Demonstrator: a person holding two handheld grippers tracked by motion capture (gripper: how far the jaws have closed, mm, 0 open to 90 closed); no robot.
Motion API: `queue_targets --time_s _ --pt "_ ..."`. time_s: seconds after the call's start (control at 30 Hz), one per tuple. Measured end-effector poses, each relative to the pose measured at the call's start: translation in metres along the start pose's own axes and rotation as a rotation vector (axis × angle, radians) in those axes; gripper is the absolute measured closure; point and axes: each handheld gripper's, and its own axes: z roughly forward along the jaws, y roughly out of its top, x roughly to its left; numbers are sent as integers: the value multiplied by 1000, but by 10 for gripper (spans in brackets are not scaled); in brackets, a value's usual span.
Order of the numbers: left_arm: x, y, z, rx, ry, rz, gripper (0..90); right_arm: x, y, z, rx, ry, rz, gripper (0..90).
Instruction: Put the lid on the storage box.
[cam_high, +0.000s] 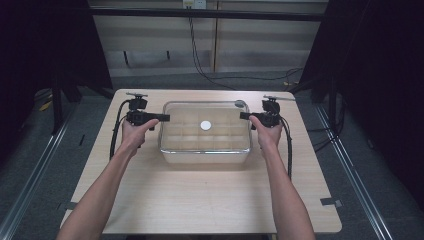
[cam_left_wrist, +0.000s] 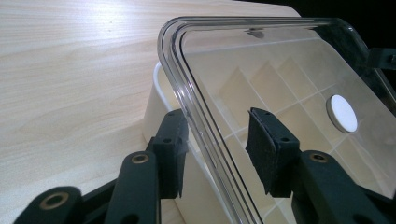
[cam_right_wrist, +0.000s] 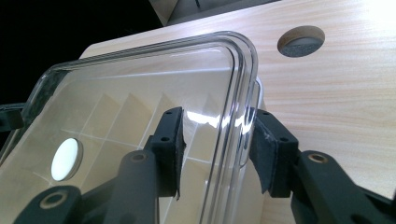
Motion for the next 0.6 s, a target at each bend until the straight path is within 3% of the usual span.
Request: queue_targets --time_s 0.4,0.6 --pt "4 -3 8 13 -2 -24 549 -3 -6 10 24 -41 -8 539" --pt "6 -8 9 15 -11 -35 529 -5 -11 13 19 -39 7 536"
